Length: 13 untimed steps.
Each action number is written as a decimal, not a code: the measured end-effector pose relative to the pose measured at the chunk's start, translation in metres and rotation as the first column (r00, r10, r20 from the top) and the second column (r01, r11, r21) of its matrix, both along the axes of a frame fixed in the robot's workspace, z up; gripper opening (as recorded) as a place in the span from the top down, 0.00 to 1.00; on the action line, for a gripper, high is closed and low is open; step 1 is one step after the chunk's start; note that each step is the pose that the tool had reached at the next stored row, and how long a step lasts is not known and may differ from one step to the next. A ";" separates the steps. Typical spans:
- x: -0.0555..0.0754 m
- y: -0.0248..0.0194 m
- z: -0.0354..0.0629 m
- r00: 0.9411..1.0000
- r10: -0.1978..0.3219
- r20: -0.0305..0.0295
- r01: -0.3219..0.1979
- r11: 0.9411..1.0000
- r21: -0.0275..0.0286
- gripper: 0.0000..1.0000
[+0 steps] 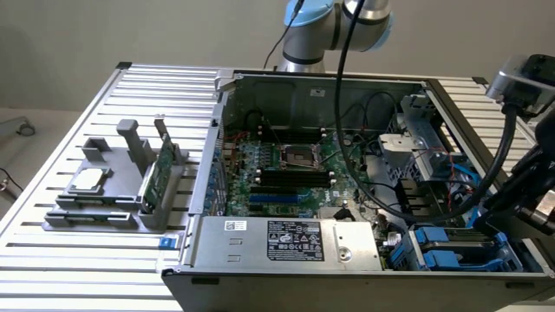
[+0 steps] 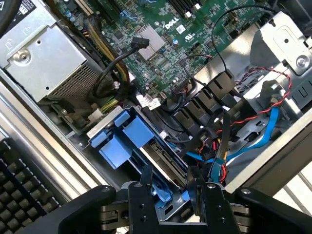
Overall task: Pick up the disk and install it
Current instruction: 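Insert the first disk wire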
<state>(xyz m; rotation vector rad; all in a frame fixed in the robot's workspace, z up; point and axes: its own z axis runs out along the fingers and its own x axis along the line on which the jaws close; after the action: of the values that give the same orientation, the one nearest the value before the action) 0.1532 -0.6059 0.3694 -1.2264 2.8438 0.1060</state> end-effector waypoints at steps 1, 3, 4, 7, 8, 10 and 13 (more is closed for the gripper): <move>0.000 0.0000 0.0000 1.000 -0.017 0.000 0.017 1.000 0.000 0.58; 0.000 0.0000 0.0000 0.999 -0.047 0.000 0.047 0.999 0.000 0.58; 0.000 0.0000 0.0000 0.998 -0.062 0.000 0.062 0.998 0.000 0.58; 0.000 0.0000 0.0000 0.994 -0.112 0.000 0.112 0.994 0.000 0.58; 0.000 0.0000 0.0000 0.992 -0.129 0.000 0.129 0.992 0.000 0.58; 0.000 0.0000 0.0000 0.987 -0.163 0.000 0.163 0.987 0.000 0.58; 0.000 0.0000 0.0000 0.977 -0.215 0.000 0.215 0.977 0.000 0.58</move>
<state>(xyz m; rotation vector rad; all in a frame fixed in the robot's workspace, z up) 0.1531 -0.6059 0.3694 -0.9100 2.9535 0.0982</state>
